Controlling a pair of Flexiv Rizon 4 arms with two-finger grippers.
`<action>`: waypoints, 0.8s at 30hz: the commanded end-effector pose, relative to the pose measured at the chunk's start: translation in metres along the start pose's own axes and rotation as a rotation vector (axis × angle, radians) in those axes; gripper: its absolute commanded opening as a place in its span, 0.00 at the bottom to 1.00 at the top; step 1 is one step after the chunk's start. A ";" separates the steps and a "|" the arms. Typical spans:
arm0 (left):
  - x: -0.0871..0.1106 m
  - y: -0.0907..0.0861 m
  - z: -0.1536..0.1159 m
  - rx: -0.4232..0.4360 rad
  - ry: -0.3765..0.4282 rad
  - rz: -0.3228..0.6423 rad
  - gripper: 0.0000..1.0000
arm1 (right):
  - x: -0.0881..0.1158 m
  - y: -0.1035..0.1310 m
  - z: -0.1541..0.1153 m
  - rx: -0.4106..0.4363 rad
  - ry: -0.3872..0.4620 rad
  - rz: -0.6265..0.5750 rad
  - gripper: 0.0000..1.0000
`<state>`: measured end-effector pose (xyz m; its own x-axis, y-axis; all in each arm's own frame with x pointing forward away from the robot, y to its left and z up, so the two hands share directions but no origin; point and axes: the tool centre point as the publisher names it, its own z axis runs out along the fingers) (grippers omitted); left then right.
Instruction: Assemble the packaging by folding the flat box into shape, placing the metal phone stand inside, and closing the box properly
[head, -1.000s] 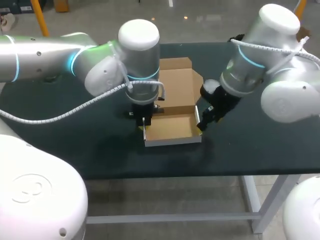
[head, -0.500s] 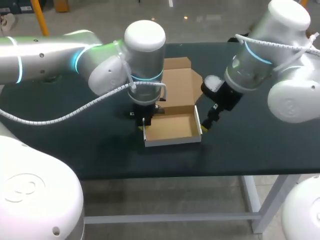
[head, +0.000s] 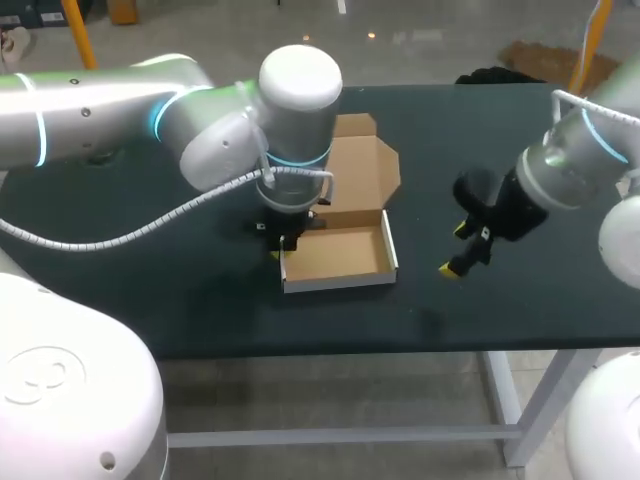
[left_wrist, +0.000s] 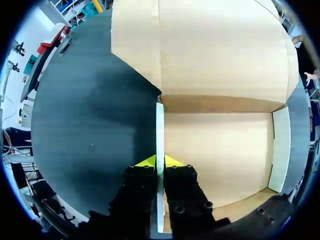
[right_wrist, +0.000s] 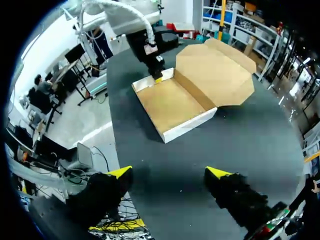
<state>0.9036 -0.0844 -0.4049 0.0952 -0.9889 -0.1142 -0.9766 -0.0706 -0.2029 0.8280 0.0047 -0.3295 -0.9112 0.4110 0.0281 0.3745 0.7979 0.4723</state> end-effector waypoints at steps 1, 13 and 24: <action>-0.001 0.004 -0.004 0.019 -0.038 0.013 0.00 | 0.003 -0.008 -0.006 -0.065 0.009 -0.023 1.00; -0.010 0.001 0.011 0.055 -0.218 0.026 0.00 | 0.006 -0.008 -0.005 -0.061 0.019 -0.064 1.00; -0.018 -0.002 0.017 0.107 -0.323 0.021 0.00 | 0.009 -0.005 -0.004 -0.052 0.019 -0.072 1.00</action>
<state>0.9068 -0.0639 -0.4094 0.1238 -0.9317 -0.3416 -0.9570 -0.0210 -0.2894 0.8168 0.0023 -0.3292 -0.9377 0.3474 0.0064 0.2999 0.7999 0.5199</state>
